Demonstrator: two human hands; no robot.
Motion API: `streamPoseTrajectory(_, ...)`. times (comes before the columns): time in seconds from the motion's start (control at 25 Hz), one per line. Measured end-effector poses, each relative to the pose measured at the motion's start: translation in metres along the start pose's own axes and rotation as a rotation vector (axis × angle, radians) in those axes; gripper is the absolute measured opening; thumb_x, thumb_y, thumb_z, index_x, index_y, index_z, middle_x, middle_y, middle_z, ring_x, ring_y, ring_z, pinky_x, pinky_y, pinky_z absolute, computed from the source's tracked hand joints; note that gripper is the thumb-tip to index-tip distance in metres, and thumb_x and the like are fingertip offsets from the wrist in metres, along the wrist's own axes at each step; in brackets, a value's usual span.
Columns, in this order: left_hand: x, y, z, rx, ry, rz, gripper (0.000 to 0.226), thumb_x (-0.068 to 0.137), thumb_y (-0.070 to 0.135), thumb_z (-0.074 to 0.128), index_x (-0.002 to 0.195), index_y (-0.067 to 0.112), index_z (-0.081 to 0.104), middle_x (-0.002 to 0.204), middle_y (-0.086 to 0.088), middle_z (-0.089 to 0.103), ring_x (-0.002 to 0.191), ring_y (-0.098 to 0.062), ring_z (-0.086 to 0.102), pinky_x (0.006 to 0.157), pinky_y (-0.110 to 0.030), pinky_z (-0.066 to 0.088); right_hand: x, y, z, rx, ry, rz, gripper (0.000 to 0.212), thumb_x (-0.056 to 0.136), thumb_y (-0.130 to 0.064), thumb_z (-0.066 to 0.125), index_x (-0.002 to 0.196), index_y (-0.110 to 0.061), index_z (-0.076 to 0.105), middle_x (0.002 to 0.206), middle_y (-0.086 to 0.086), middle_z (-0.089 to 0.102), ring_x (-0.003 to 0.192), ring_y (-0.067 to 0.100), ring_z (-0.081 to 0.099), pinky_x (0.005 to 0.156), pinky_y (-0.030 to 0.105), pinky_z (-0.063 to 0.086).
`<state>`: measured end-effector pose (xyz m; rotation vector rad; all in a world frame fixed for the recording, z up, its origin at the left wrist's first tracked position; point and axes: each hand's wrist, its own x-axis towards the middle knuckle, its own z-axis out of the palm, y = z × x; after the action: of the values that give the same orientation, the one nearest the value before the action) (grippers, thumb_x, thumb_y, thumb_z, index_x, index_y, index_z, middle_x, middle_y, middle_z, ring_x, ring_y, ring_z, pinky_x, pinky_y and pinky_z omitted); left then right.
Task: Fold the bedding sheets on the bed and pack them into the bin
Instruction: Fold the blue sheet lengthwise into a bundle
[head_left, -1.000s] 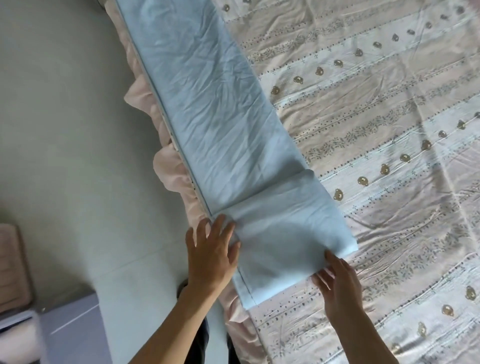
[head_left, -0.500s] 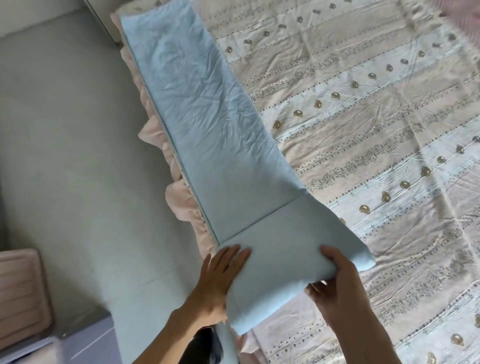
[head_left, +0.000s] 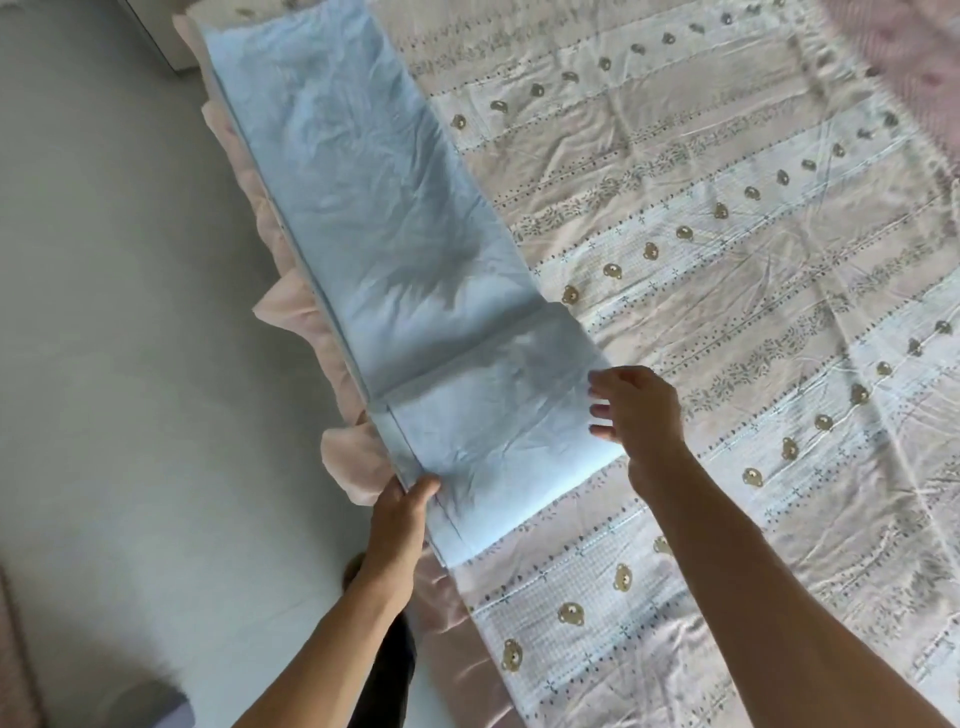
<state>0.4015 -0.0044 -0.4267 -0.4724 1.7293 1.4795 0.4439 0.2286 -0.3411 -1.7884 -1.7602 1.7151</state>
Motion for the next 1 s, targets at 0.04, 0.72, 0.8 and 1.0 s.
streamPoseTrajectory(0.04, 0.001, -0.001, 0.0, 0.008, -0.023, -0.017, 0.037, 0.081, 0.027, 0.07, 0.118, 0.024, 0.063, 0.106, 0.005, 0.073, 0.101, -0.019, 0.067, 0.088, -0.041, 0.054, 0.011, 0.009, -0.004, -0.25, 0.086, -0.109, 0.019, 0.087, -0.024, 0.068, 0.104, -0.017, 0.062, 0.104, 0.007, 0.068, 0.093, 0.029, 0.063, 0.077, 0.037, 0.052)
streamPoseTrajectory(0.72, -0.01, 0.026, 0.009, 0.785, 0.374, 0.766, 0.044, 0.08, 0.021, 0.063, 0.123, 0.016, 0.053, 0.124, -0.007, 0.055, 0.112, -0.025, 0.053, 0.09, -0.042, 0.045, 0.004, 0.101, 0.0, 0.427, 0.09, 0.342, 0.043, 0.084, -0.028, 0.077, 0.119, -0.012, 0.058, 0.112, 0.013, 0.069, 0.1, 0.028, 0.067, 0.09, 0.045, 0.055)
streamPoseTrajectory(0.8, 0.019, 0.042, 0.016, 1.076, 0.194, 0.872, 0.047, 0.086, 0.025, 0.056, 0.132, 0.021, 0.052, 0.137, -0.005, 0.05, 0.126, -0.024, 0.047, 0.1, -0.049, 0.039, -0.006, 0.11, 0.002, 0.579, -0.123, 0.455, 0.039, 0.086, -0.026, 0.072, 0.121, -0.014, 0.061, 0.112, 0.011, 0.072, 0.099, 0.029, 0.069, 0.09, 0.044, 0.055)
streamPoseTrajectory(1.0, 0.079, 0.061, 0.004, 1.207, -0.058, 0.816, 0.038, 0.09, 0.019, 0.048, 0.126, 0.031, 0.053, 0.134, 0.007, 0.055, 0.125, -0.016, 0.052, 0.098, -0.043, 0.041, -0.004, 0.094, 0.004, 0.658, -0.252, 0.495, 0.038, 0.078, -0.016, 0.07, 0.115, -0.007, 0.067, 0.105, 0.011, 0.074, 0.094, 0.027, 0.069, 0.088, 0.041, 0.051)
